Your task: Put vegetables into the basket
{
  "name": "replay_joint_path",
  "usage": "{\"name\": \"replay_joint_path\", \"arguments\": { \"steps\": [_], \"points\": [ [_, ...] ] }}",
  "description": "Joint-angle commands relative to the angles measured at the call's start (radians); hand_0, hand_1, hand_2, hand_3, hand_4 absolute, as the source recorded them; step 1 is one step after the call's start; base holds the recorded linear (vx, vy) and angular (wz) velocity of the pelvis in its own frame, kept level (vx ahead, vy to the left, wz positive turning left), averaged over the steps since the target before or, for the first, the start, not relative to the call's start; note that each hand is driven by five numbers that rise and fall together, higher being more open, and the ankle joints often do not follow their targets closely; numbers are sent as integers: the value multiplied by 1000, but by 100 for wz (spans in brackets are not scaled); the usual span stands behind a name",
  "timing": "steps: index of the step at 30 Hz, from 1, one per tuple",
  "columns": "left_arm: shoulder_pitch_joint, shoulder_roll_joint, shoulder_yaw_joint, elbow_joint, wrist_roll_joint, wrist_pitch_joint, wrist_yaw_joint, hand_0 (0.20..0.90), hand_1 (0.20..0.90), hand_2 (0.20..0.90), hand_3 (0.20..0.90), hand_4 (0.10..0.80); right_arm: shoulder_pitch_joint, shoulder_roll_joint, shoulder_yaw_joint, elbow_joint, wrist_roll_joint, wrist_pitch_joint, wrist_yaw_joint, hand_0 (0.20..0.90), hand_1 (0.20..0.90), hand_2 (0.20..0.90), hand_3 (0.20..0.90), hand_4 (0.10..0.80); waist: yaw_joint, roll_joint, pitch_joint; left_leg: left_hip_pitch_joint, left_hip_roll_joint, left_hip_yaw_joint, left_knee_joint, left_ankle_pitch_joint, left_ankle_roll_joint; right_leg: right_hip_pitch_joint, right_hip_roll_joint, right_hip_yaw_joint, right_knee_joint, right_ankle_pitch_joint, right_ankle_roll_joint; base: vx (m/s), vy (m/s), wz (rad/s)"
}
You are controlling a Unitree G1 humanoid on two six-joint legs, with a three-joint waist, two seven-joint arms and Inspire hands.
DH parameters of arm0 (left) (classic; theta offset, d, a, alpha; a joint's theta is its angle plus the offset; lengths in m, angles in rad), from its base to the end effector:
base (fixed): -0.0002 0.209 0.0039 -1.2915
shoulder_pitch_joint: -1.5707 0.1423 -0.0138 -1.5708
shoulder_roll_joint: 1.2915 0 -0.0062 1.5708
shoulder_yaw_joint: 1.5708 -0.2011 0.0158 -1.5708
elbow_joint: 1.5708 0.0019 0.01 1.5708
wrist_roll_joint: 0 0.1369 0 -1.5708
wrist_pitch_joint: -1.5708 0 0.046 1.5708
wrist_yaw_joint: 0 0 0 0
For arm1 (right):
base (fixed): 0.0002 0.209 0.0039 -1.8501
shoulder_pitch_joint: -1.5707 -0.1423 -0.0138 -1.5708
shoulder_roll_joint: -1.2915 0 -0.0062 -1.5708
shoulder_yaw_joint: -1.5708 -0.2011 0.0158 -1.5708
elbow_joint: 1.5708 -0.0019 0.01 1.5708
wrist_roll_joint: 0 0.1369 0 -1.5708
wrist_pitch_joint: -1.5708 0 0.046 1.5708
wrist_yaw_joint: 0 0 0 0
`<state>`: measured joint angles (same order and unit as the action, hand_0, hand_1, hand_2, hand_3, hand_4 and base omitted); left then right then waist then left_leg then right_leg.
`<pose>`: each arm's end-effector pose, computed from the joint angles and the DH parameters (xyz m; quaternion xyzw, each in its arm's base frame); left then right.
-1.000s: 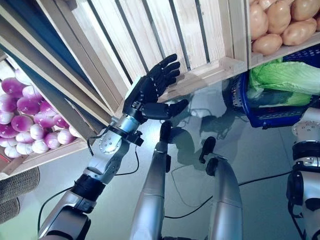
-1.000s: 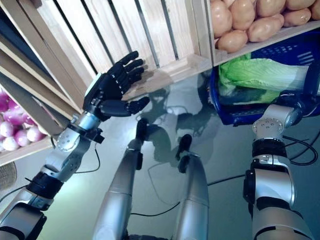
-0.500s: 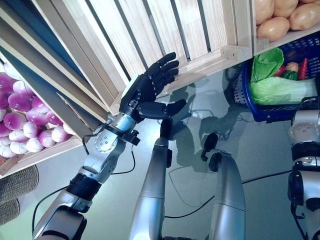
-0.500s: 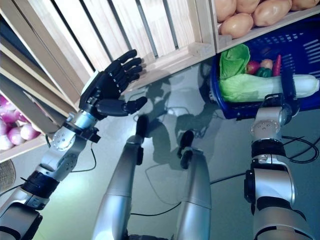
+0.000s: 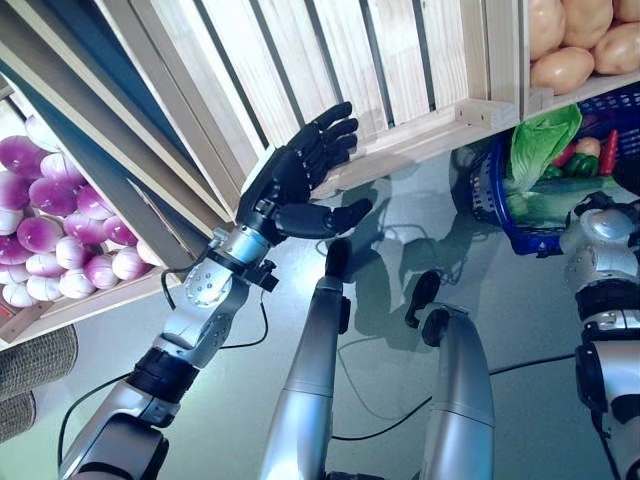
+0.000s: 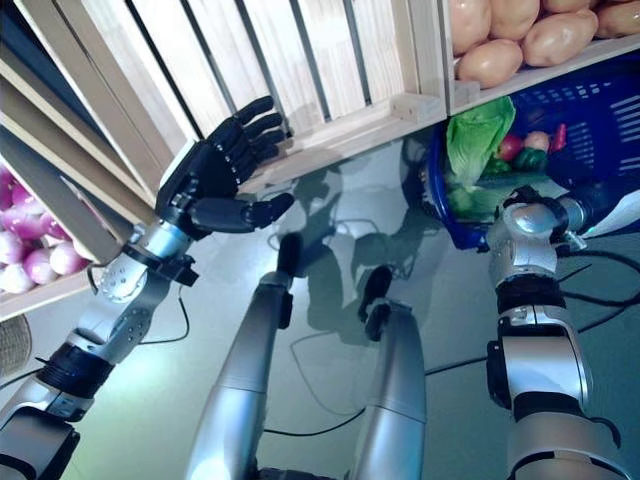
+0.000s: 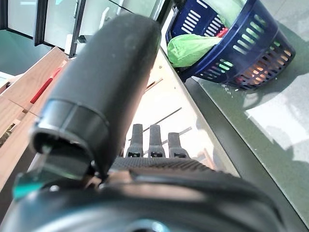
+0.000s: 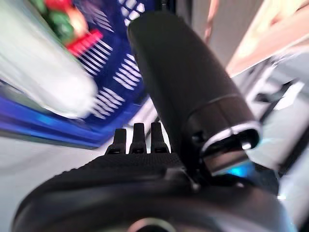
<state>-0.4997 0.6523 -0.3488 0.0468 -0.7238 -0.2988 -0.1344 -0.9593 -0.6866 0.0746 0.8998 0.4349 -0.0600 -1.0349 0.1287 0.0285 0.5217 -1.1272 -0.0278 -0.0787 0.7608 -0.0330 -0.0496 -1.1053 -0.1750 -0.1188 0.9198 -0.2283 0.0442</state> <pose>0.2782 0.1948 0.1512 -0.0045 -0.2527 -0.2524 0.9340 0.3485 -0.2947 0.1991 -0.0184 -0.1241 -0.5926 0.7957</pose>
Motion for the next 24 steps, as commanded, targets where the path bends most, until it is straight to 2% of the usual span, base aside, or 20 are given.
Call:
{"name": "replay_joint_path", "arguments": {
  "steps": [1,3,8,12,15,21,24],
  "points": [
    [-4,-27,34,-170,-62,-169,-16,900,900,900,900,800,-65,-208,87,-42,-173,71,-185,900,900,900,900,800,-17,60,-2,126,-30,54,-66,-61,65,159,59,-16,-195,163,-9,-31,11,0],
    [0,-19,33,-176,-70,-175,-14,900,900,900,900,800,-71,-215,103,-36,-181,85,-198,900,900,900,900,800,-16,58,-2,153,-28,52,-87,-56,61,185,63,-15,-214,163,-8,-16,3,1],
    [-3,1,57,-186,-85,-165,-38,900,900,900,900,800,-41,-199,105,-22,-212,117,-218,900,900,900,900,800,-2,31,-2,326,-33,42,-227,-25,44,363,59,-43,-357,162,1,-59,-17,4],
    [-6,-16,67,-182,-88,-104,-65,900,900,900,900,800,2,-156,66,-24,-176,76,-181,900,900,900,900,800,7,14,-2,498,-44,34,-350,4,38,534,53,-67,-460,165,11,-61,10,4],
    [0,-24,58,-174,-102,-64,-68,900,900,900,900,800,47,-128,57,-53,-177,79,-148,900,900,900,900,800,6,10,-38,576,-46,27,-408,20,38,611,47,-79,-518,177,15,31,36,-1],
    [69,-81,59,-115,-72,30,15,900,900,900,900,800,284,13,-10,-216,13,-85,70,900,900,900,900,800,-25,-4,-154,791,-24,19,-548,34,34,827,50,-83,-666,197,10,106,83,-9],
    [99,-121,64,-80,-49,66,27,900,900,900,900,800,403,98,-6,-353,12,-96,183,900,900,900,900,800,-46,-18,-193,863,-11,25,-609,42,35,894,50,-75,-728,212,17,72,53,-8]
  ]
}}
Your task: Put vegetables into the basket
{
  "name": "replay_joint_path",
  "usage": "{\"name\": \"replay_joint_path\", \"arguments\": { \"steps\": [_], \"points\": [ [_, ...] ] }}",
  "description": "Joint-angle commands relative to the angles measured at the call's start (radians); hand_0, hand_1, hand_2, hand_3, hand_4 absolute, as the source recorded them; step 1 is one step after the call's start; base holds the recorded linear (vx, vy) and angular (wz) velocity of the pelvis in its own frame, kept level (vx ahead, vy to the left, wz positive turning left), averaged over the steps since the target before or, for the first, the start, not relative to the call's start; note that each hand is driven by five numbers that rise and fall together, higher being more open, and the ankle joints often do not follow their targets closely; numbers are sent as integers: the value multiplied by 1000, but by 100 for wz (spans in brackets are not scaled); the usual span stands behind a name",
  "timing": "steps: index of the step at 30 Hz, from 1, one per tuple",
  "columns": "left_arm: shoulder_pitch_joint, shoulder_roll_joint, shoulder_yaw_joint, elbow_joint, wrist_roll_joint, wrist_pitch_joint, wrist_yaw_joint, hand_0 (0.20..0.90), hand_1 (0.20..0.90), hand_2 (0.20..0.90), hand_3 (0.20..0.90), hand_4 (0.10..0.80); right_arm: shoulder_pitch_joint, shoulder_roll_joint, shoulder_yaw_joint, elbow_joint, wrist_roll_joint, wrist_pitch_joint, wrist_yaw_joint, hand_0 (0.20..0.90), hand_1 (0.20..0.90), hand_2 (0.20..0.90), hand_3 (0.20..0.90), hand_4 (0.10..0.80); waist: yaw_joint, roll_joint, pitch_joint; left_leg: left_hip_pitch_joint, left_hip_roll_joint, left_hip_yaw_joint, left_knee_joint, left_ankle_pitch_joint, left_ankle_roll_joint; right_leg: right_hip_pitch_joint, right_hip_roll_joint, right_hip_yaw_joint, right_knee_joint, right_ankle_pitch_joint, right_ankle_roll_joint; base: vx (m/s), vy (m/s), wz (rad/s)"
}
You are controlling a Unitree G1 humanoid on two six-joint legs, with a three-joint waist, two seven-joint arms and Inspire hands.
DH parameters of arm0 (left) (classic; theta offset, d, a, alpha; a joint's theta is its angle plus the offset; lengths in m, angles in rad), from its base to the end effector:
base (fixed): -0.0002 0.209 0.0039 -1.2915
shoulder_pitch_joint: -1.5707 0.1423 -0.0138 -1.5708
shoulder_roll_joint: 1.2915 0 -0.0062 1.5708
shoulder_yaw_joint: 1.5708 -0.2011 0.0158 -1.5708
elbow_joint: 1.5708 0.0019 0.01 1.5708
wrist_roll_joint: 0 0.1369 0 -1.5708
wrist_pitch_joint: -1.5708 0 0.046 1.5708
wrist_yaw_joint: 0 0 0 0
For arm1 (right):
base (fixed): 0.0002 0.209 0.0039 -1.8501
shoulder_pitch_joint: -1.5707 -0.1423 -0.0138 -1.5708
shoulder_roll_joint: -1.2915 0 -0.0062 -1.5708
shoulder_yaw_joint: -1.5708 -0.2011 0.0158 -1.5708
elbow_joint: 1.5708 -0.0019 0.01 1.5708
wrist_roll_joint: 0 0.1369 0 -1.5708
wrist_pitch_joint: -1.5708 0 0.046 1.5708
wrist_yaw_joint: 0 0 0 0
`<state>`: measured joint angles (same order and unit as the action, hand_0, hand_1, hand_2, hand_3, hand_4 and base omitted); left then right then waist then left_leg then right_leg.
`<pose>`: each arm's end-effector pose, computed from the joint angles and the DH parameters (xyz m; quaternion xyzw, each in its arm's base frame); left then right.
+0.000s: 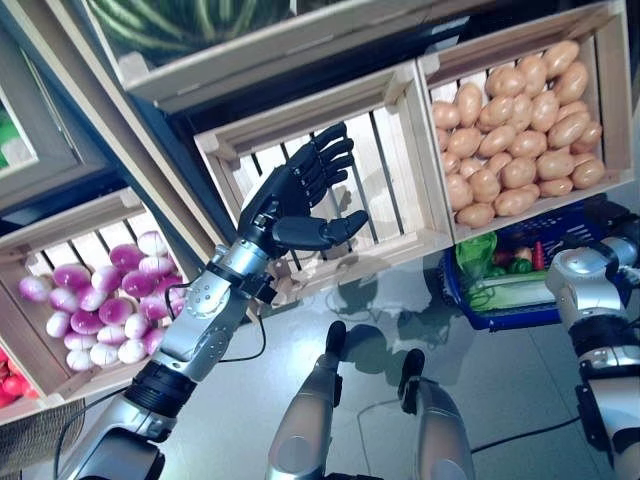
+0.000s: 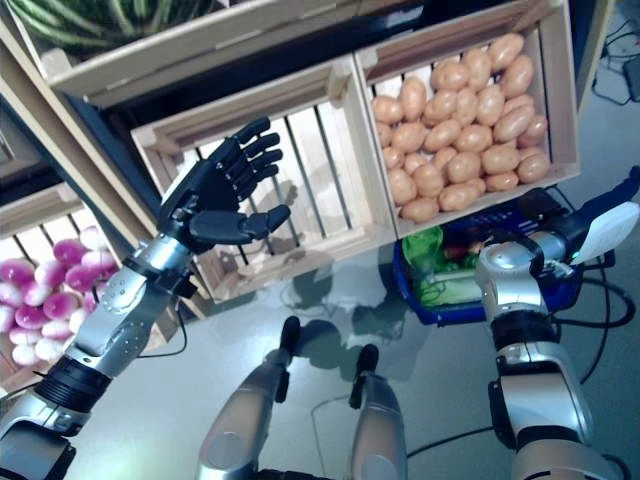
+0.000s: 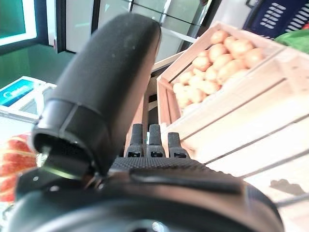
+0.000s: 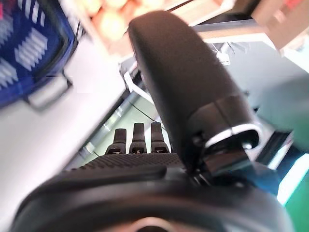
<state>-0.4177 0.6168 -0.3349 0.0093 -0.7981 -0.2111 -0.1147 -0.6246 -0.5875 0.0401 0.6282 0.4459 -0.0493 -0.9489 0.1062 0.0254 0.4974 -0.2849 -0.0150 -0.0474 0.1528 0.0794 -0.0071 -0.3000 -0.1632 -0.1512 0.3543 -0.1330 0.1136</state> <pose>0.2684 0.1921 0.1302 -0.0651 -0.1876 -0.2427 0.9495 0.3161 -0.2754 0.1205 -0.0278 -0.0662 -0.5163 0.8534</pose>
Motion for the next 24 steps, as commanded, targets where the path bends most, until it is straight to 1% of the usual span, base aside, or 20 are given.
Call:
{"name": "replay_joint_path", "arguments": {
  "steps": [1,2,3,4,5,6,7,8,9,10,11,12,13,16,17,18,20,22,23,24],
  "points": [
    [32,-105,45,-20,40,-6,14,900,900,900,900,800,116,31,38,-132,-15,-90,151,900,900,900,900,800,-33,-20,-187,48,-18,-4,-23,-66,-7,115,39,-36,-186,126,-48,82,75,-10],
    [56,-132,46,3,46,23,-8,900,900,900,900,800,190,54,46,-197,-51,-87,201,900,900,900,900,800,-41,-26,-213,86,-12,1,-61,-61,-7,151,37,-35,-221,135,-42,92,87,-16],
    [80,-148,42,21,61,50,2,900,900,900,900,800,239,76,55,-230,-98,-85,250,900,900,900,900,800,-50,-29,-231,106,-9,4,-75,-58,-6,169,37,-26,-237,142,-39,73,70,-17],
    [88,-153,40,30,67,54,2,900,900,900,900,800,260,83,62,-244,-116,-80,268,900,900,900,900,800,-53,-30,-238,114,-7,5,-82,-57,-6,175,38,-23,-243,144,-37,77,77,-16],
    [123,-175,40,62,74,81,-32,900,900,900,900,800,343,99,84,-297,-179,-56,329,900,900,900,900,800,-65,-33,-268,143,-2,16,-112,-54,-4,196,39,-12,-265,150,-32,61,65,-14],
    [137,-184,43,68,93,95,-33,900,900,900,900,800,368,102,86,-312,-194,-39,363,900,900,900,900,800,-68,-33,-277,152,0,21,-121,-53,-3,202,40,-10,-272,152,-31,98,99,-22],
    [172,-186,34,116,130,81,-56,900,900,900,900,800,446,125,115,-309,-256,-57,433,900,900,900,900,800,-76,-31,-305,173,8,33,-134,-53,-5,216,38,-8,-283,157,-26,105,85,-25],
    [203,-188,31,147,156,80,-87,900,900,900,900,800,491,137,136,-300,-251,-59,498,900,900,900,900,800,-82,-30,-328,193,14,43,-149,-54,-5,229,39,-3,-295,161,-22,144,105,-22],
    [231,-194,26,188,236,75,-58,900,900,900,900,800,523,167,164,-279,-252,-39,582,900,900,900,900,800,-89,-32,-347,210,19,50,-159,-55,-7,241,39,4,-305,164,-19,134,77,-15],
    [244,-192,23,230,261,75,-87,900,900,900,900,800,551,180,182,-270,-265,-35,604,900,900,900,900,800,-93,-33,-358,224,21,54,-169,-57,-8,250,38,4,-312,164,-17,117,66,-19],
    [262,-188,17,268,277,84,-89,900,900,900,900,800,573,182,200,-251,-309,-16,654,900,900,900,900,800,-99,-35,-371,236,23,60,-176,-60,-7,260,39,12,-321,165,-16,91,49,-28],
    [272,-189,10,299,299,77,-79,900,900,900,900,800,588,176,222,-233,-336,-7,670,900,900,900,900,800,-103,-36,-378,243,26,67,-181,-61,-9,266,38,15,-327,166,-14,82,51,-37],
    [282,-192,7,343,290,98,-89,900,900,900,900,800,606,175,238,-197,-313,14,703,900,900,900,900,800,-108,-36,-386,252,30,74,-186,-63,-10,272,37,17,-331,166,-11,61,42,-31],
    [292,-212,0,456,346,62,-91,900,900,900,900,800,625,205,251,-84,-314,28,758,900,900,900,900,800,-118,-36,-397,275,37,90,-200,-68,-12,288,38,23,-343,164,-10,61,31,-16],
    [287,-215,-13,489,370,55,-85,900,900,900,900,800,623,215,259,-28,-324,33,785,900,900,900,900,800,-121,-37,-398,282,40,95,-202,-71,-12,294,39,26,-348,164,-9,72,25,-5],
    [276,-227,-28,553,405,53,-76,900,900,900,900,800,619,234,278,91,-317,54,796,900,900,900,900,800,-122,-36,-402,293,46,104,-207,-73,-14,302,38,28,-355,165,-8,66,23,-6],
    [271,-239,-27,591,413,59,-71,900,900,900,900,800,620,253,272,162,-267,73,815,900,900,900,900,800,-124,-35,-404,300,49,106,-209,-74,-15,310,38,30,-359,163,-7,53,22,-14],
    [255,-266,-22,679,437,58,-86,900,900,900,900,800,613,289,245,301,-216,87,835,900,900,900,900,800,-126,-33,-407,305,52,110,-206,-79,-15,314,39,33,-358,159,-7,60,24,-15],
    [244,-281,-27,739,479,60,-81,900,900,900,900,800,606,309,231,390,-231,97,838,900,900,900,900,800,-129,-31,-407,311,57,117,-206,-80,-15,316,39,35,-356,157,-7,48,17,-16],
    [244,-281,-27,740,479,59,-81,900,900,900,900,800,606,309,231,391,-231,97,838,900,900,900,900,800,-128,-31,-407,312,57,117,-206,-80,-15,317,39,35,-356,157,-7,68,17,-15]
  ]
}}
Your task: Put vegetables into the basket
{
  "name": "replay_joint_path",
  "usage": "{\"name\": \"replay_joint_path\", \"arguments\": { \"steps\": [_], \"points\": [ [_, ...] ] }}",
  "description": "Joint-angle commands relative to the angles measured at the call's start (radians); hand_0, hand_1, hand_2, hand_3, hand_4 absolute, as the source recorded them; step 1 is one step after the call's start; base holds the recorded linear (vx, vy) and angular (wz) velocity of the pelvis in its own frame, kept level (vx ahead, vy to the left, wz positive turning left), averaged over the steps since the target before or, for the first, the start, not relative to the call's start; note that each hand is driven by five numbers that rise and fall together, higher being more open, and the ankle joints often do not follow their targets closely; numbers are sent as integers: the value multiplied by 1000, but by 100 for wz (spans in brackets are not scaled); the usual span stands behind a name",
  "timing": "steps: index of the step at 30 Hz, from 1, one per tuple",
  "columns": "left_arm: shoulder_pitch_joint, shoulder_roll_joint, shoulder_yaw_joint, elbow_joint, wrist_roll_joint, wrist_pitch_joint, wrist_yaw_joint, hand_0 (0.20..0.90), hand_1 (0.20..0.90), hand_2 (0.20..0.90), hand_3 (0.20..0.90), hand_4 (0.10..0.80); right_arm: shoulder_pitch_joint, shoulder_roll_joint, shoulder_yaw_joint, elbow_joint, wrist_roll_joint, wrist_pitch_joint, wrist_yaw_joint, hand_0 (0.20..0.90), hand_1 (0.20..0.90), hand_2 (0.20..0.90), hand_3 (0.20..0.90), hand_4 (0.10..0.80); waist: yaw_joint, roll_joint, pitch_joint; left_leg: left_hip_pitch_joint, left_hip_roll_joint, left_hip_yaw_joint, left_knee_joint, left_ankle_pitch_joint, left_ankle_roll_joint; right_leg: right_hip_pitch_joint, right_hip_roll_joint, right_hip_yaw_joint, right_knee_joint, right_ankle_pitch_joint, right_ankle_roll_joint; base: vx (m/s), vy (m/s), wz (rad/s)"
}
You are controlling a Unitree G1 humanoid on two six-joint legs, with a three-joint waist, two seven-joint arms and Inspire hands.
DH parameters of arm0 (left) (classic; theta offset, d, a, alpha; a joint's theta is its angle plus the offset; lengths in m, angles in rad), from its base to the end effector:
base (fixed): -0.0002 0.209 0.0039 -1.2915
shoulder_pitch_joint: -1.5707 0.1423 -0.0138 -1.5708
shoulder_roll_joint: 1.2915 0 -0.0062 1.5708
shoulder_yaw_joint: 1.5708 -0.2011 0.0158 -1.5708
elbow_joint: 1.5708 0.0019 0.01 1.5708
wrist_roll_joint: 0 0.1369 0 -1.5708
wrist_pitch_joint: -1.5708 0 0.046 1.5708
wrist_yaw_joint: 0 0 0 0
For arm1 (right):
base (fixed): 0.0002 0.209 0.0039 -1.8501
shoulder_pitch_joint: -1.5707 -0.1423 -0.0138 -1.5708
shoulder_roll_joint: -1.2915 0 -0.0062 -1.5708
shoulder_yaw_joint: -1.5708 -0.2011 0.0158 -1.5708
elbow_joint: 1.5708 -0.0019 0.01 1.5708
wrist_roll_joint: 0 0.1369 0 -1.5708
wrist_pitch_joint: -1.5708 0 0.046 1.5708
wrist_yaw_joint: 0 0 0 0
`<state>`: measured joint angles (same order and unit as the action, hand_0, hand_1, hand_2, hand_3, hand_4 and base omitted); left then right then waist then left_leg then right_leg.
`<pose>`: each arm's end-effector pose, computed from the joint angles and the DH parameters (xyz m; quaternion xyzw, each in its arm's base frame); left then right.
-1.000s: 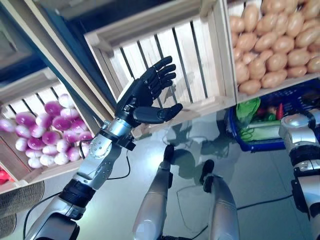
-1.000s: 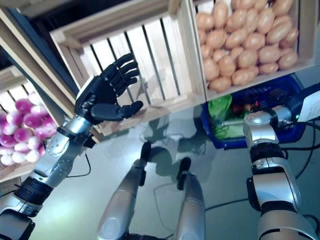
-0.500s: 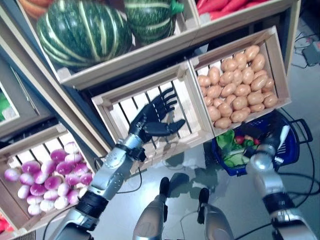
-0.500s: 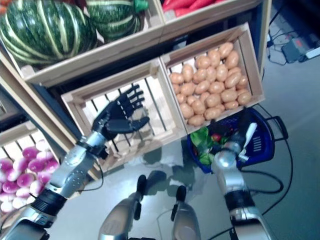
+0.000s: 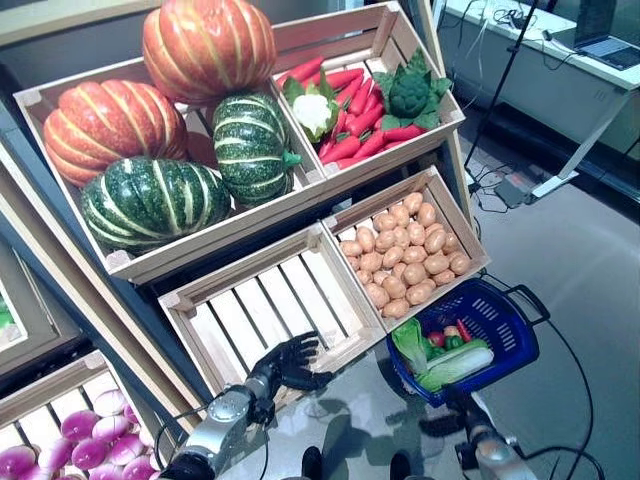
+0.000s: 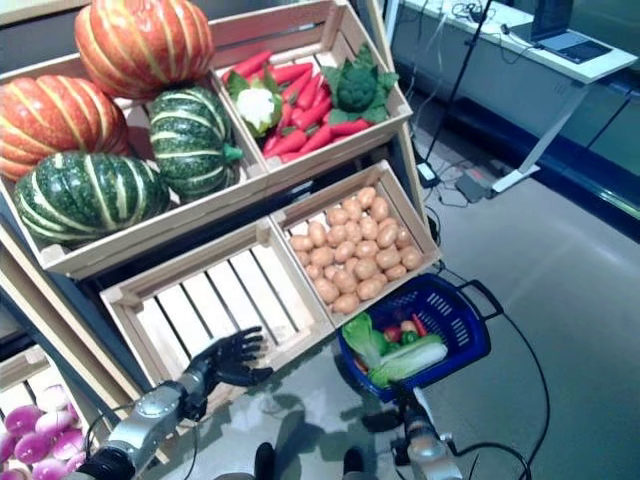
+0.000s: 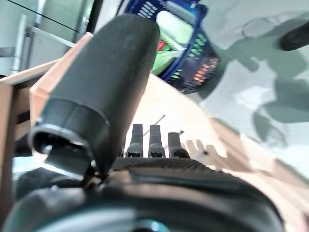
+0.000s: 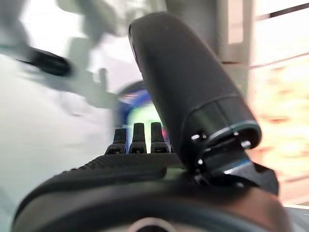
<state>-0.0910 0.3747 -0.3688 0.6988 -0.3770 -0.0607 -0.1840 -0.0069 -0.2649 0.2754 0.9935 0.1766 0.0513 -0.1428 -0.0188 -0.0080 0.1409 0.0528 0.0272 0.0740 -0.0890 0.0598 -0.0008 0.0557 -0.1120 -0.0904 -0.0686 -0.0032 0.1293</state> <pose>0.1762 0.2130 -0.0698 0.0382 0.3109 -0.1346 0.9401 0.1082 -0.2146 -0.1183 -0.1405 0.4974 -0.0488 0.8546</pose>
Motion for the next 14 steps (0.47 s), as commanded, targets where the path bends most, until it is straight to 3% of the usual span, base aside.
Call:
{"name": "replay_joint_path", "arguments": {
  "steps": [1,8,14],
  "points": [
    [-88,-53,5,95,81,-73,-6,900,900,900,900,800,-10,-2,-13,93,41,18,34,900,900,900,900,800,-4,4,-54,-21,17,-3,32,-60,-23,-33,-13,-27,63,26,-22,52,11,-9],
    [-73,-102,20,388,253,32,29,900,900,900,900,800,-31,35,-81,258,79,60,75,900,900,900,900,800,-9,11,-69,-1,28,11,33,-64,-26,-14,-17,-17,53,21,-20,82,19,-7],
    [-49,-125,27,509,299,4,29,900,900,900,900,800,-54,37,-86,269,88,43,81,900,900,900,900,800,-13,14,-78,17,30,8,24,-68,-26,-2,-18,-10,46,15,-21,53,11,0]
  ]
}}
